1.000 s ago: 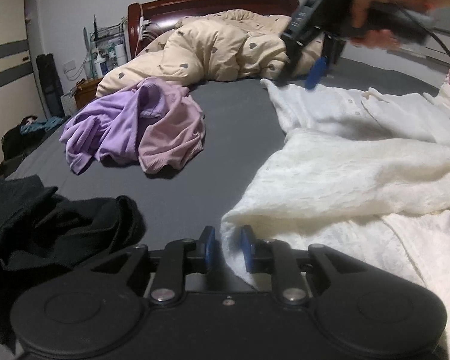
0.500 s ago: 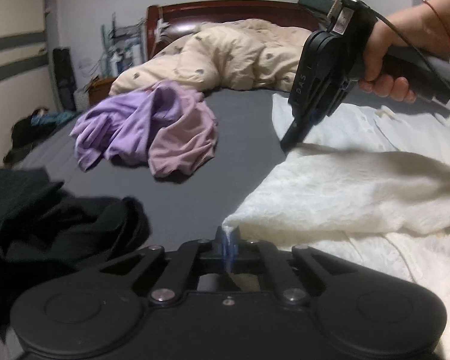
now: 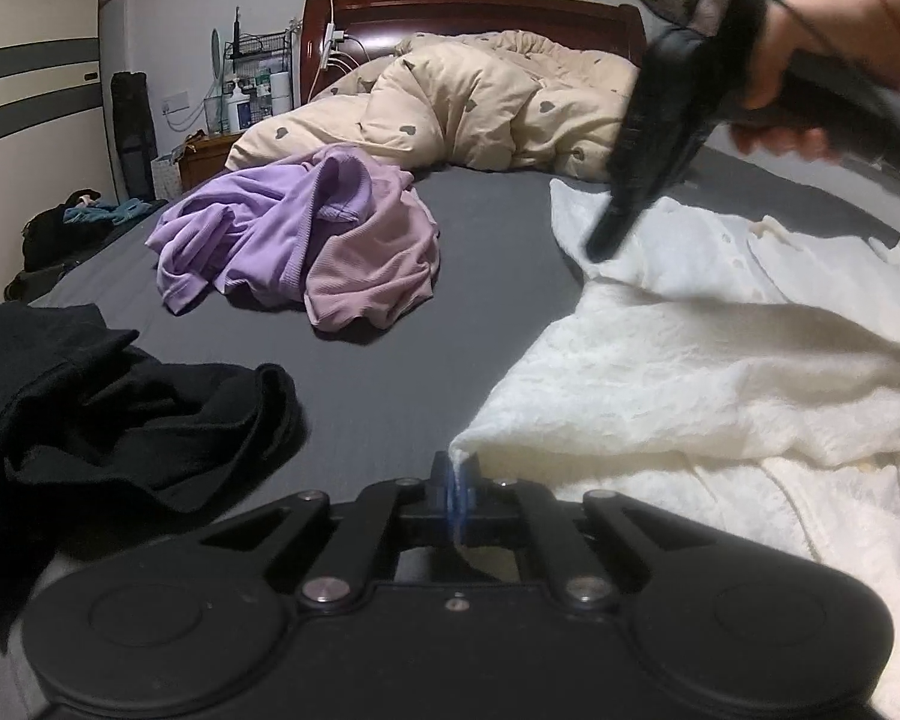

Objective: Fold clothes

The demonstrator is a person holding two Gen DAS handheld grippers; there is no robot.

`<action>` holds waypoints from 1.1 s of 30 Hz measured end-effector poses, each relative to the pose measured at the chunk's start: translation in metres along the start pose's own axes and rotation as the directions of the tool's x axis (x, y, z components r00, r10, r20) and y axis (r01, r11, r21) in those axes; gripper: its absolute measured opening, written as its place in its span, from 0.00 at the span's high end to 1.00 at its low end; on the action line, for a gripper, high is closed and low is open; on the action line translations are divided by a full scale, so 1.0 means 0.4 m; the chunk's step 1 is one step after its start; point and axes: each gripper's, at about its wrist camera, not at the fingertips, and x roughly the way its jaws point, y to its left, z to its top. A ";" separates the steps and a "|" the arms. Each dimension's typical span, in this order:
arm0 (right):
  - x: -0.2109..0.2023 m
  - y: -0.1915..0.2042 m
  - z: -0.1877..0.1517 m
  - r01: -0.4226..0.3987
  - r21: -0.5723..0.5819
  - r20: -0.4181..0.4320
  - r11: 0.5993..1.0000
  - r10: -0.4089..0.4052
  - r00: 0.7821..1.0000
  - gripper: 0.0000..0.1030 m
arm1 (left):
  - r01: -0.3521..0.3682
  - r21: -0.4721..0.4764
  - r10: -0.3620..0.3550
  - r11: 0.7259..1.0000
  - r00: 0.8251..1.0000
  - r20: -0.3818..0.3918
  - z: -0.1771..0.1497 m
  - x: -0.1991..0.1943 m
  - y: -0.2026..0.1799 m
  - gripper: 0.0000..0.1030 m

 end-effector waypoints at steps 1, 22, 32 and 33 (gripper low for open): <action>0.003 -0.002 -0.003 0.000 0.003 -0.006 1.000 0.000 1.000 0.94 | 0.000 0.005 0.000 1.000 1.000 0.001 0.000 0.000 -0.003 0.98; 0.003 -0.046 -0.036 -0.003 0.170 -0.022 0.986 0.007 1.000 0.44 | -0.071 0.259 0.049 0.963 0.995 0.090 -0.015 -0.007 -0.077 0.67; 0.026 -0.045 -0.049 -0.028 0.156 0.015 0.987 0.026 1.000 0.27 | -0.094 0.334 0.064 0.938 0.993 0.100 -0.007 0.024 -0.100 0.61; 0.021 -0.047 -0.047 -0.044 0.167 0.037 0.985 0.038 0.999 0.27 | -0.095 0.336 0.064 0.937 0.993 0.104 -0.006 0.024 -0.100 0.62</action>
